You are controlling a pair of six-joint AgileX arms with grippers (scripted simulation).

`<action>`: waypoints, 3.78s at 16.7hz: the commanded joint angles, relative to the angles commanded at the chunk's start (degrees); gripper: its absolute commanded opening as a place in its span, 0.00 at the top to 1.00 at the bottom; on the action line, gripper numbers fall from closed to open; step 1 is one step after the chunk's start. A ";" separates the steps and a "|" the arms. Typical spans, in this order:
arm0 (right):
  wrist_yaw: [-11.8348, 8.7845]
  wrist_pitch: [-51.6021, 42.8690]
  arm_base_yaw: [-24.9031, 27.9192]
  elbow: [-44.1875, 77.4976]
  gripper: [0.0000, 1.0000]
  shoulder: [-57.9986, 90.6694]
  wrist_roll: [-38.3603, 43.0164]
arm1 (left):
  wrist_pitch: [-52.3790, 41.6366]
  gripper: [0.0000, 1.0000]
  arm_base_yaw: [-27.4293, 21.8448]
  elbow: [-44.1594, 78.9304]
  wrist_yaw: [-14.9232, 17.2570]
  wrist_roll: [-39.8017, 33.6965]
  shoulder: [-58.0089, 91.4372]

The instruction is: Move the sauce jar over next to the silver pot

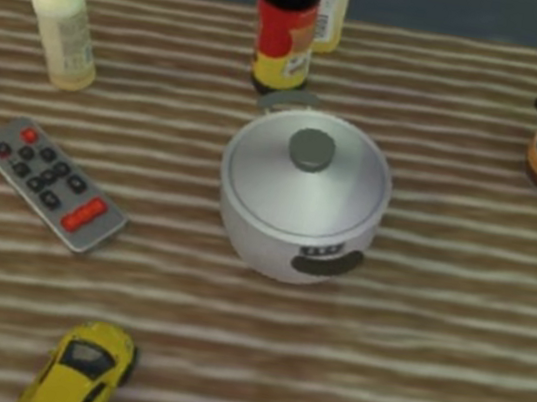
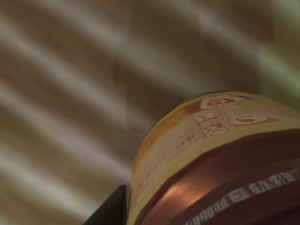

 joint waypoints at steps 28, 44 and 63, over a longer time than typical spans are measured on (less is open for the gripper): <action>-0.27 -1.21 0.40 -28.56 1.00 -30.00 0.64 | 0.00 0.00 0.00 0.00 0.00 0.00 0.00; 9.36 11.85 18.27 -42.64 1.00 -32.17 49.91 | 0.00 0.00 0.00 0.00 0.00 0.00 0.00; 9.66 21.90 18.65 -48.84 0.92 -28.38 50.93 | 0.00 0.00 0.00 0.00 0.00 0.00 0.00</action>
